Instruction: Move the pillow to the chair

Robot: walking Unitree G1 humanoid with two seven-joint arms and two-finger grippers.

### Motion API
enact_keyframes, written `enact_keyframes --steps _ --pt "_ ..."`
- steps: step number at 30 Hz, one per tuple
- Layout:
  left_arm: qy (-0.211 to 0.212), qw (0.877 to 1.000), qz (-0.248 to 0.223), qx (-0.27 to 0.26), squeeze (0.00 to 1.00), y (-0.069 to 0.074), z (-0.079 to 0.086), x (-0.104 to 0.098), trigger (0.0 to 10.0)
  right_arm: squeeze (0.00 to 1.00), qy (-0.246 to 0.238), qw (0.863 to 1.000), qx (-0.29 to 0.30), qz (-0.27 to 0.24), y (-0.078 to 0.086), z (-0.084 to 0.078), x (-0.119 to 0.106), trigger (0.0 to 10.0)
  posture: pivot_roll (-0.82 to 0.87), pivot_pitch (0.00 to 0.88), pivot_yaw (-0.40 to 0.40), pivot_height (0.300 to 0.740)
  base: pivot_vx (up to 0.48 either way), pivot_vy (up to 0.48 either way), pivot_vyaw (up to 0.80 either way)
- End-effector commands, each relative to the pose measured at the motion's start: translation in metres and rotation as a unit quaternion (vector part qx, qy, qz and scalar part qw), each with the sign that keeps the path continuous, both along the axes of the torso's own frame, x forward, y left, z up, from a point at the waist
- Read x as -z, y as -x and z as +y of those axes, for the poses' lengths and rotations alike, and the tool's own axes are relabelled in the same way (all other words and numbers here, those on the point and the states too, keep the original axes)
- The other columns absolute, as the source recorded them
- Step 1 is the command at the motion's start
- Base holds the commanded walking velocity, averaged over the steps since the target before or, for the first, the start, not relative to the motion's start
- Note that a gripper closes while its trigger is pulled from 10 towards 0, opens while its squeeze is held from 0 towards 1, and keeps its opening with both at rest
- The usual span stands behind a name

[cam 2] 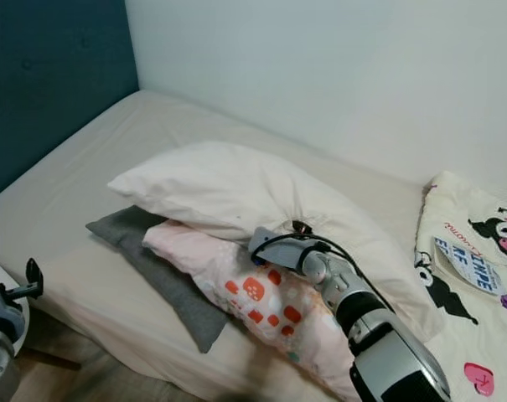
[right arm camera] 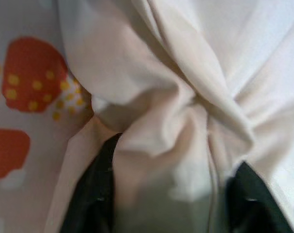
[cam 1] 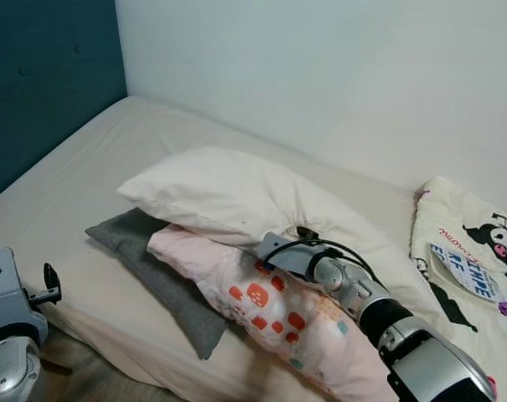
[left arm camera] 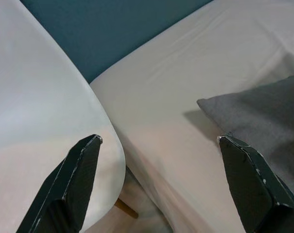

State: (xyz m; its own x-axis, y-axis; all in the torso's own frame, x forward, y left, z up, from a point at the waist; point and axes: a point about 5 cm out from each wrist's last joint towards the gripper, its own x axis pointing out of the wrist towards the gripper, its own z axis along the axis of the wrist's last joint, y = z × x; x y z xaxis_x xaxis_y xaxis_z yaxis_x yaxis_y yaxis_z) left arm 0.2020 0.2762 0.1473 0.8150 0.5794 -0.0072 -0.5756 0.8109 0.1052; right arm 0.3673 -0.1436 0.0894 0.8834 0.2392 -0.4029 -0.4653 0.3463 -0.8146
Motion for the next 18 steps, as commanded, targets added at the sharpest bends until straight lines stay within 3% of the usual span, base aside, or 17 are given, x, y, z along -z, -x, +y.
enact_keyframes --steps 1,6,11,15,18 --pt "-0.007 1.000 0.009 0.004 0.00 0.003 -0.001 0.000 10.0 0.00 0.006 0.999 0.034 0.023 0.005 -0.020 0.010 0.0 0.01 0.174 -0.193 0.740 0.000 0.000 0.00" --pt "-0.007 1.000 0.009 0.004 0.00 0.002 -0.002 0.001 10.0 0.00 -0.012 0.998 0.053 0.023 0.005 -0.031 0.009 0.0 0.00 0.169 -0.190 0.740 0.000 0.000 0.00" --pt "-0.006 1.000 0.006 0.007 0.00 -0.001 -0.003 0.001 10.0 0.00 -0.064 0.995 0.071 0.030 0.003 -0.033 0.005 0.0 0.00 0.159 -0.187 0.740 0.000 0.000 0.00" --pt "-0.007 1.000 -0.007 0.005 0.00 -0.006 -0.002 -0.003 10.0 0.00 -0.200 0.975 0.092 0.010 -0.009 -0.030 -0.021 0.0 0.00 0.128 -0.184 0.740 0.000 0.000 0.00" --pt "-0.006 1.000 -0.010 0.004 0.00 -0.008 -0.001 -0.004 10.0 0.00 -0.224 0.970 0.092 0.001 -0.013 -0.030 -0.029 0.0 0.00 0.119 -0.184 0.740 0.000 0.000 0.00"
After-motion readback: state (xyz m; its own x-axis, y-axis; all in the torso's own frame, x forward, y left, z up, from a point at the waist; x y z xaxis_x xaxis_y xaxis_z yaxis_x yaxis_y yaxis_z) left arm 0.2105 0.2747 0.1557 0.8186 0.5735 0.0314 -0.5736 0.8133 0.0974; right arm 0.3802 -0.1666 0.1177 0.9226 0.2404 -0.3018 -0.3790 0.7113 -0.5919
